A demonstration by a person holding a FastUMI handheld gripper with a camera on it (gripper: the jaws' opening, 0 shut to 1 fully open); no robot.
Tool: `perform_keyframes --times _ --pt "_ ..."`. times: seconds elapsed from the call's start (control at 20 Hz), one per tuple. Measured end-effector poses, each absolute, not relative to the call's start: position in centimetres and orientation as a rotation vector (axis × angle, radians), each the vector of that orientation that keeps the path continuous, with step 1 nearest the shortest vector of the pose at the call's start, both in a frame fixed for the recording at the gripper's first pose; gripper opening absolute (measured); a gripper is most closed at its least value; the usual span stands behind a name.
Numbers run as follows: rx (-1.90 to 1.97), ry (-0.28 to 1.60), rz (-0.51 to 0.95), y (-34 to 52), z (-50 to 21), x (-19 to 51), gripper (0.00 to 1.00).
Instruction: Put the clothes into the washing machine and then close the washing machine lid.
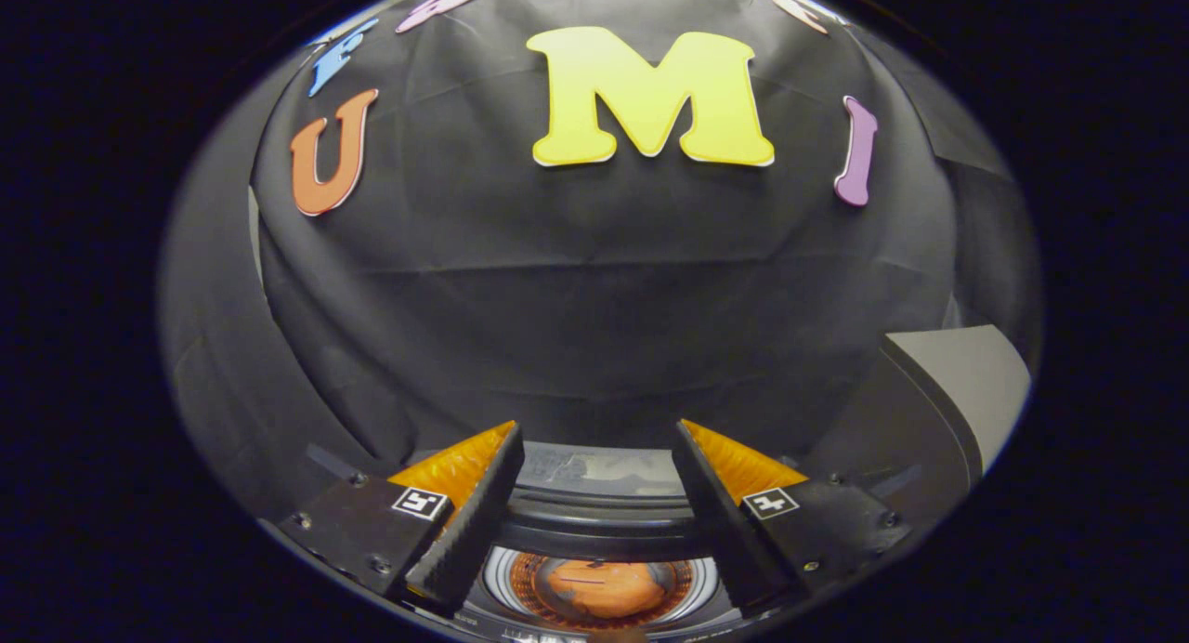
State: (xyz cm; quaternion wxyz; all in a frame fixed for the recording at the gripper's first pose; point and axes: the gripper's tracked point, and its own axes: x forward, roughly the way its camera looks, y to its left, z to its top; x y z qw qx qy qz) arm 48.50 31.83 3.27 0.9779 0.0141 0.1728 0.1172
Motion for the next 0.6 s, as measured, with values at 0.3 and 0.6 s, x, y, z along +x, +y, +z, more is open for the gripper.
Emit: perform_keyframes --times 0.3,0.6 --pt "-0.005 0.390 0.253 31.5 -1.4 44.4 1.00" --pt "-0.055 0.435 0.254 31.1 -6.2 41.0 1.00"
